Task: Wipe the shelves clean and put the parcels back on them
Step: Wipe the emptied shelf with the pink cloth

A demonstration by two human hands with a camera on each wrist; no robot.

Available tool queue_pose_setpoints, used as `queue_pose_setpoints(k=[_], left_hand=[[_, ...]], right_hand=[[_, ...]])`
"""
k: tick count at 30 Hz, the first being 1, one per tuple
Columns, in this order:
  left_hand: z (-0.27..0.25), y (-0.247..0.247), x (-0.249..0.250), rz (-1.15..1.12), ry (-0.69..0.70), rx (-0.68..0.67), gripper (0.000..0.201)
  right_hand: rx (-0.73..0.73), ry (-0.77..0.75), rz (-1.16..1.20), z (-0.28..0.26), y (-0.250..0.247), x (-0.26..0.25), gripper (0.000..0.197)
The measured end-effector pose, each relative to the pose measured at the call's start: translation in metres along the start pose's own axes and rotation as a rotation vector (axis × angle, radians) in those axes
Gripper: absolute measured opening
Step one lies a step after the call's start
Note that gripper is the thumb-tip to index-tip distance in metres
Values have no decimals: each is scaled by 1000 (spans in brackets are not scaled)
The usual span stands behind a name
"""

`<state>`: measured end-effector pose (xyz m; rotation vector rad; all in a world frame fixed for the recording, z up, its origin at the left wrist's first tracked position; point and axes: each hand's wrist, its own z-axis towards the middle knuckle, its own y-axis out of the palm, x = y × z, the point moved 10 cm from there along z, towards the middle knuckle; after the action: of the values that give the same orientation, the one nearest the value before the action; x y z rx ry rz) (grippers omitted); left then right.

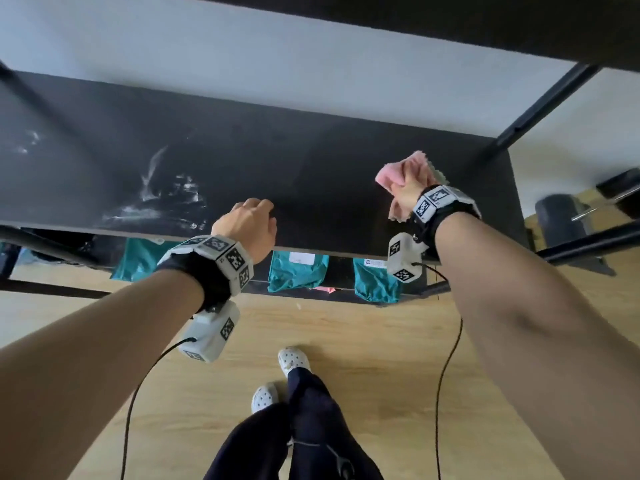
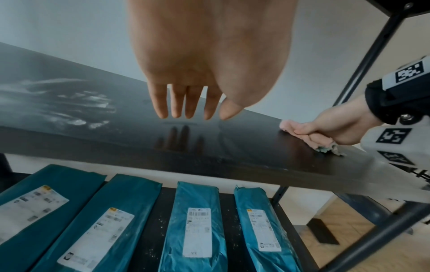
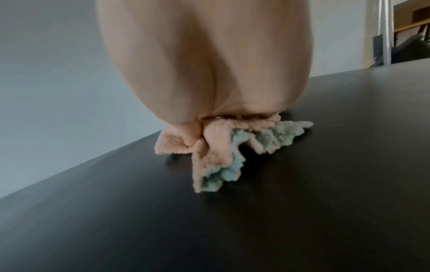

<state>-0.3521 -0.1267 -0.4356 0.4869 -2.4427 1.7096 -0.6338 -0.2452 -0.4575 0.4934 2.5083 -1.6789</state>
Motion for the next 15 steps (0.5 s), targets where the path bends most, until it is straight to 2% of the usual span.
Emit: queue_pose_setpoints(k=[3, 6, 9, 10, 11, 13, 15], left_hand=[[7, -12, -21, -11, -51, 10, 36], [8, -20, -46, -42, -95, 31, 36], [3, -22, -70, -78, -145, 54, 37], [0, -22, -76, -86, -155, 61, 38], [-2, -23, -82, -93, -162, 66, 38], [-8, -22, -90, -97, -171, 74, 38], [-12, -23, -96, -92, -172, 83, 38]], right_hand=[[18, -14, -9, 10, -13, -29, 41], [117, -33, 37, 33, -16, -65, 29], [54, -102, -25, 76, 18, -102, 48], [23, -120, -74, 83, 27, -117, 49], [2, -163, -108, 80, 32, -138, 47], [-45, -261, -195, 55, 38, -182, 56], [-41, -289, -231, 37, 45, -211, 61]])
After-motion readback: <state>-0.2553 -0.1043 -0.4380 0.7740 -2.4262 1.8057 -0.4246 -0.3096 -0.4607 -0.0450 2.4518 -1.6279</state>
